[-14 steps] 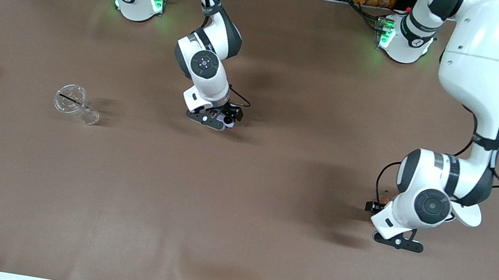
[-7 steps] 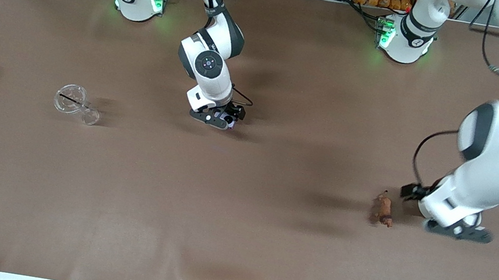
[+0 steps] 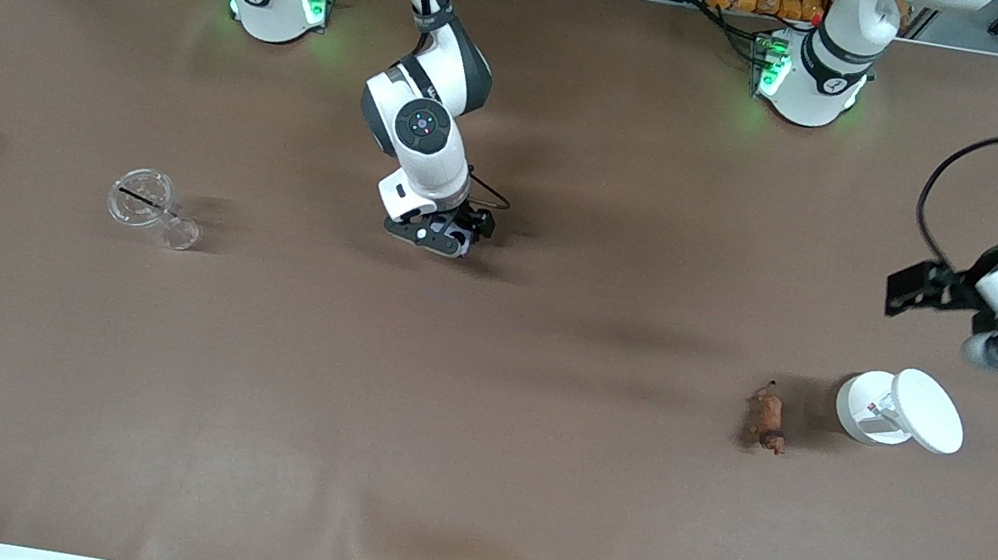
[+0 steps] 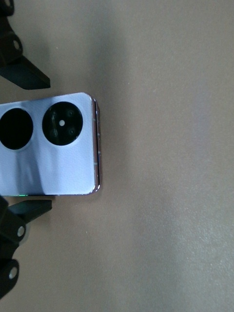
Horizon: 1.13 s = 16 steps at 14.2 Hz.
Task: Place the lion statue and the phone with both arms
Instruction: 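Open and raise the left gripper while the right gripper lifts the phone, then carry the phone to the glass cup and lower it with the right gripper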
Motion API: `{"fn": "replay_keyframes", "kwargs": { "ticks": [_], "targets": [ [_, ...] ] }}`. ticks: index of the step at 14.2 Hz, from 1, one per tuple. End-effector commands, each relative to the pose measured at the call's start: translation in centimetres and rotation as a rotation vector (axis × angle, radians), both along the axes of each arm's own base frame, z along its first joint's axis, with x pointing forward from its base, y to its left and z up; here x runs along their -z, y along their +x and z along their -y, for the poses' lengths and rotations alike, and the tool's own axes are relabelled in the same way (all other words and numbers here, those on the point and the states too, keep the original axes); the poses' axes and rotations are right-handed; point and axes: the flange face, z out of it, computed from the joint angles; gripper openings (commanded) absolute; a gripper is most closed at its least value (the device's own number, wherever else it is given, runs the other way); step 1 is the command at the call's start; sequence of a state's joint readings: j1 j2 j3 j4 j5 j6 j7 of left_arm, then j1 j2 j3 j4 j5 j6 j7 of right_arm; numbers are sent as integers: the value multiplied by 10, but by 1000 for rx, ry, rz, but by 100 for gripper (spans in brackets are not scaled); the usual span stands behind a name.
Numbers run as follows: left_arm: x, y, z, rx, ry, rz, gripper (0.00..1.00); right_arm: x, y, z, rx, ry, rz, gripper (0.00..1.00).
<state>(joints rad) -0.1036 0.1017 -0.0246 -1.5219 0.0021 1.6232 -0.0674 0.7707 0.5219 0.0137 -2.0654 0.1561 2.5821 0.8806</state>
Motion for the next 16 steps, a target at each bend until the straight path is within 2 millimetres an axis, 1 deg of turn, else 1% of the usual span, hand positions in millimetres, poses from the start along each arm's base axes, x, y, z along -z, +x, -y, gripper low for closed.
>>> {"fn": "replay_keyframes", "kwargs": {
  "ticks": [1,2,3,4,6,7,8,9,11,12,13,14,16],
  "targets": [
    [-13,-25,4,-5,22,-19,100,8,-2,-1,2,-5,5,86],
    [-19,-34,4,1,27,-31,100,8,-3,0,-7,-7,4,62],
    [-23,-41,4,7,29,-34,100,7,-2,-1,-17,-7,5,24],
    [-22,-47,3,9,35,-52,100,1,2,-3,-23,-2,10,0],
    [-24,-53,2,30,81,-83,100,-14,14,-1,-17,-3,4,0],
    [-24,-53,0,50,99,-83,100,-21,23,8,-20,-15,-9,0],
    [-27,-52,-1,68,97,-78,100,-30,36,26,-40,-25,-22,0],
    [-37,-49,-5,78,93,-58,100,-40,47,43,-54,-27,-38,0],
    [-45,-50,-5,80,87,-49,100,-60,67,76,-37,-27,-60,0],
    [-50,-50,-6,72,84,-39,100,-67,76,96,-40,-31,-82,0],
    [-56,-50,-6,71,77,-29,100,-72,84,117,-54,-30,-99,0],
    [-59,-49,-10,62,67,-22,100,-74,89,143,-58,-27,-109,0],
    [-65,-49,-20,41,29,-14,100,-78,94,194,-96,-9,-117,0]
  ]
}}
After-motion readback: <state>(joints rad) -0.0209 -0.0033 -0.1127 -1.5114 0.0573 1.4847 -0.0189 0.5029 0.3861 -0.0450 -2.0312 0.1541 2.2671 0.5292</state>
